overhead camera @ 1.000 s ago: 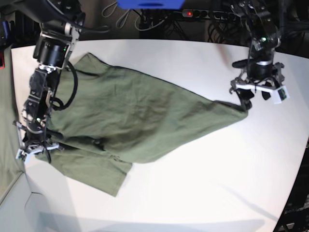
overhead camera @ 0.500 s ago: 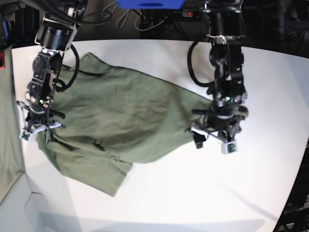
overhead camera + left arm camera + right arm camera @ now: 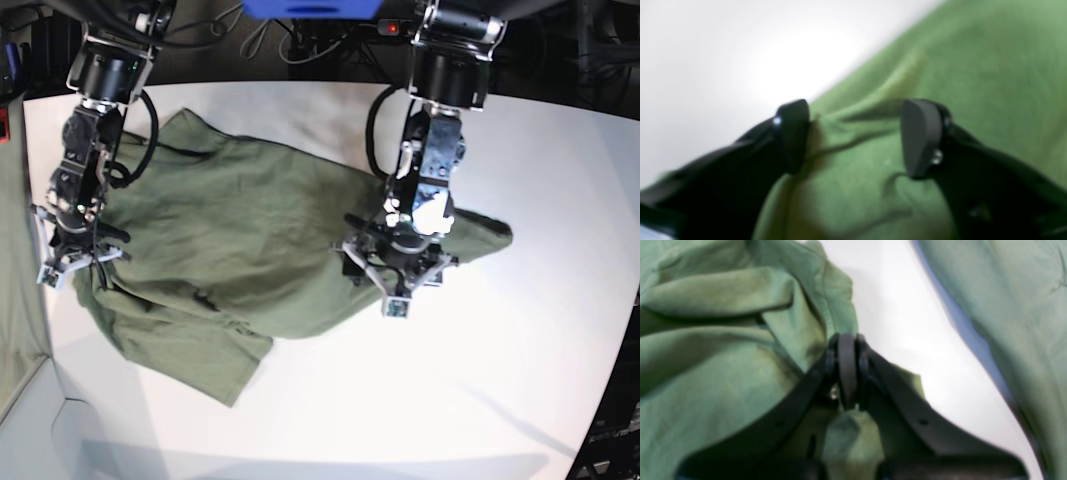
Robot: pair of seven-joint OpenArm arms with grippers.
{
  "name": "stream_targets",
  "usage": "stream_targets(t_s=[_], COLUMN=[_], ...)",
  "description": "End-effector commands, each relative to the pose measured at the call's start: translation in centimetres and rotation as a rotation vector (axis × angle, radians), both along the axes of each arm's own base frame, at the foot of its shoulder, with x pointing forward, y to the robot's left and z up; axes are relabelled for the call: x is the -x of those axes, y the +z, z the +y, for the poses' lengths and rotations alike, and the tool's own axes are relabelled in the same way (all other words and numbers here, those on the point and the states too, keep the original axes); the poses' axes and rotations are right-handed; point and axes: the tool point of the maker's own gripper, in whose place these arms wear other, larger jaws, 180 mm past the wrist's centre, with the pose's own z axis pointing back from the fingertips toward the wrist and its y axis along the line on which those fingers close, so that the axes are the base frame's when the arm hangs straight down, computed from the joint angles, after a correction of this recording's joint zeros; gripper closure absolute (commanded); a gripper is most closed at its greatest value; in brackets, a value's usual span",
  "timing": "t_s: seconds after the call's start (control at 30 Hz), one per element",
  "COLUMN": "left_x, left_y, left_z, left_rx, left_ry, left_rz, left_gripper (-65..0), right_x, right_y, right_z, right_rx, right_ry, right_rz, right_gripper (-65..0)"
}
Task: Layout the t-shirt on the table in an organized manner, then fold the t-shirt properly
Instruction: 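Release with the left gripper, regrasp the shirt body and pull it back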
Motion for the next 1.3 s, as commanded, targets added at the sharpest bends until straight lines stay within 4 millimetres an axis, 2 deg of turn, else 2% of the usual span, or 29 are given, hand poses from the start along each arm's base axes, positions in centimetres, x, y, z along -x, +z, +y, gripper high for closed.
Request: stream_targets(t_s=[0.0,0.03,0.1,0.13,0.2,0.23,0.3,0.4,0.53,0.6,0.67,0.77,0.83,0.93,1.0,1.07,1.17,1.27], left_x=[-0.8,-0.7,-0.2,0.1,0.1,-0.1,-0.1,0.3,3.1,4.7,6.8,9.6,12.1,16.1,18.7,20.4,21.3,21.2], left_y=[1.1,1.1,1.2,1.2,2.3,3.4,6.2,10.8,15.0,15.6,14.6,12.2,9.3,5.9,4.3,3.5,2.7,2.9], left_z=[-0.6,-0.8,-0.6,-0.4,0.0,1.4,3.1,4.3,4.0,2.5,0.1,-2.8,-4.9,-6.6,-6.9,-6.9,-6.2,-5.8], left_rx=[0.003,-0.002,0.003,0.005,0.011,0.003,0.016,0.033,0.054,0.073,0.086,0.102,0.091,0.052,0.023,-0.002,-0.033,-0.043], left_ry=[-0.016,-0.023,-0.014,-0.005,0.006,0.030,0.074,0.109,0.102,0.062,-0.002,-0.089,-0.181,-0.316,-0.396,-0.459,-0.501,-0.503], left_rz=[-0.039,-0.040,-0.042,-0.045,-0.076,-0.109,-0.184,-0.305,-0.411,-0.420,-0.384,-0.302,-0.216,-0.115,-0.062,-0.033,-0.012,-0.018], left_gripper=[-34.1,-25.9,-4.9,0.0,-2.2,-4.2,0.0,-0.6,-0.2,-0.2,-0.2,-0.2,-0.2,-0.2,-0.2,-0.2,-0.1,-1.1], right_x=[-1.1,-1.1,-1.3,-1.3,-1.4,-1.4,-1.4,-1.4,-1.4,-1.4,-1.4,-1.3,-1.3,-1.1,-1.1,-1.1,-1.1,-1.1], right_y=[2.0,2.0,2.1,2.2,2.3,2.3,2.3,2.3,2.3,2.3,2.4,2.3,2.1,2.0,2.0,2.0,2.0,2.0], right_z=[-0.7,-0.7,-0.7,-0.7,-0.7,-0.7,-0.7,-0.7,-0.7,-0.7,-0.8,-0.7,-0.7,-0.7,-0.7,-0.7,-0.7,-0.7], right_rx=[0.033,0.033,0.033,0.033,0.033,0.034,0.034,0.035,0.036,0.036,0.037,0.036,0.034,0.034,0.034,0.034,0.034,0.034], right_ry=[-0.001,-0.001,-0.001,-0.001,-0.001,-0.001,-0.001,-0.001,-0.001,-0.001,-0.001,-0.001,-0.001,-0.001,-0.001,-0.001,-0.001,-0.001], right_rz=[-0.055,-0.057,-0.060,-0.061,-0.063,-0.064,-0.064,-0.065,-0.067,-0.067,-0.069,-0.065,-0.061,-0.058,-0.058,-0.058,-0.057,-0.057], right_gripper=[0.0,0.0,0.0,0.0,0.0,0.0,0.0,0.0,0.0,0.0,0.0,0.0,0.0,0.0,0.0,0.0,0.0,0.0])
